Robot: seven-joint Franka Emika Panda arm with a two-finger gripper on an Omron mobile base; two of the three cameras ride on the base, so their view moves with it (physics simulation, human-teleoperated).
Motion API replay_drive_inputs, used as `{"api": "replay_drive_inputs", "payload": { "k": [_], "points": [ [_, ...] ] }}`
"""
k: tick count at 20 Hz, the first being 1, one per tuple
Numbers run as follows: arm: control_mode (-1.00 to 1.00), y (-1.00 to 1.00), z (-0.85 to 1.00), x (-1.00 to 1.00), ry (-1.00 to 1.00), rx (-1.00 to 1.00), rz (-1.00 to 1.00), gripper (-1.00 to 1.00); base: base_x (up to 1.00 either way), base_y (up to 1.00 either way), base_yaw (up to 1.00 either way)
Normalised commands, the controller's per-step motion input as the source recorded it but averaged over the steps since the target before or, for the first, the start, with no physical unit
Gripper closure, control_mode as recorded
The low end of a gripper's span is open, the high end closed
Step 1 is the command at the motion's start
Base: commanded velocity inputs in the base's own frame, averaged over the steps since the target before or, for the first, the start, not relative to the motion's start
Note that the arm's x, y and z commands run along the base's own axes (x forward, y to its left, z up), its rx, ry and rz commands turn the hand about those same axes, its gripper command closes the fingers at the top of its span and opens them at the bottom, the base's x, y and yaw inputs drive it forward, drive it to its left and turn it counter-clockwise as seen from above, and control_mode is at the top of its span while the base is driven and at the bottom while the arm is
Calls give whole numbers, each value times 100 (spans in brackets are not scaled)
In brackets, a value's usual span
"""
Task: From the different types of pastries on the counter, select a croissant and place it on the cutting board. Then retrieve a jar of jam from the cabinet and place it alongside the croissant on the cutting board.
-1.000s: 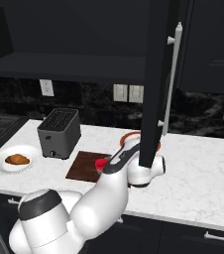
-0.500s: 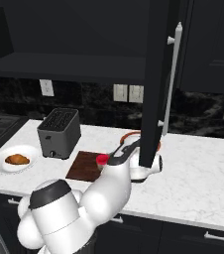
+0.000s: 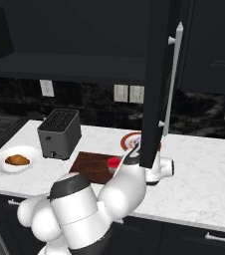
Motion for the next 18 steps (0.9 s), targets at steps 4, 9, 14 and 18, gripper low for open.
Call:
{"api": "replay_drive_inputs", "payload": {
  "k": [4, 9, 14, 18],
  "points": [
    [-100, 0, -29, 17, 0, 0, 0, 100, 0, 0, 0],
    [-100, 0, -34, 19, 0, 0, 0, 100, 0, 0, 0],
    [-100, 0, -32, 35, 0, 0, 0, 100, 0, 0, 0],
    [-100, -1, -35, 39, 0, 0, 0, 100, 0, 0, 0]
  ]
}}
